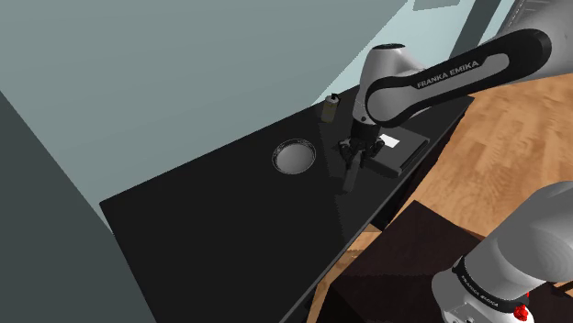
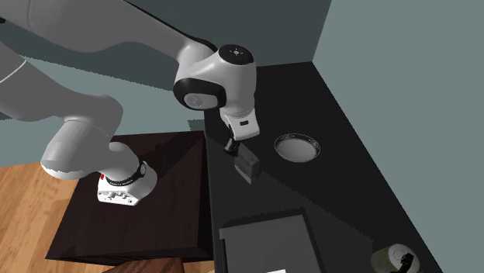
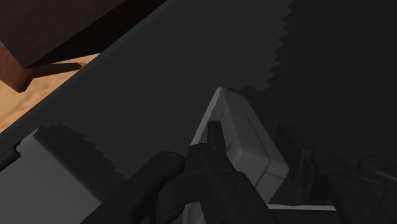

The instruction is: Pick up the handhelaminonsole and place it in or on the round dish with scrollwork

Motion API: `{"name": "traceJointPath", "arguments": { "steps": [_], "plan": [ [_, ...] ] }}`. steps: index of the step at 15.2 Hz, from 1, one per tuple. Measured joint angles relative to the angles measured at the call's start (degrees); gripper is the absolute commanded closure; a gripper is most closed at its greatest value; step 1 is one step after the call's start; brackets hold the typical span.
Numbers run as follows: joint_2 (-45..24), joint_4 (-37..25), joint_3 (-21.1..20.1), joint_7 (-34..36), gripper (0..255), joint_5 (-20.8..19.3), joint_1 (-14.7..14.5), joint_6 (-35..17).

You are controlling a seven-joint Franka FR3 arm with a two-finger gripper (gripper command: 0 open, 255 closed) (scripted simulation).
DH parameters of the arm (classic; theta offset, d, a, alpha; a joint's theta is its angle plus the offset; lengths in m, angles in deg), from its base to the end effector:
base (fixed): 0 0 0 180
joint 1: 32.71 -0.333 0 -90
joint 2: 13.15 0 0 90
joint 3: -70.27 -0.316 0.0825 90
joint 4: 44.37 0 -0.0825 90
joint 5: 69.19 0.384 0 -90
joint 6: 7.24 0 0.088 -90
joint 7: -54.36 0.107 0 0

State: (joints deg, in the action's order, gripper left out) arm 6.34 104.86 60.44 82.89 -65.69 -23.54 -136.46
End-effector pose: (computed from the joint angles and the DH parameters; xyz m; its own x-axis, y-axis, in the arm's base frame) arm 0.4076 0.0043 0.3666 0.8600 -0.5102 -0.0060 -0.5101 -0.8600 0.0148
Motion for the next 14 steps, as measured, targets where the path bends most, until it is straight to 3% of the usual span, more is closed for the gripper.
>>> {"name": "traceJointPath", "arguments": {
  "steps": [14],
  "plan": [
    [5.2, -6.1, 0.8, -0.5, 255, 0.1, -0.1, 11.3]
  ]
}}
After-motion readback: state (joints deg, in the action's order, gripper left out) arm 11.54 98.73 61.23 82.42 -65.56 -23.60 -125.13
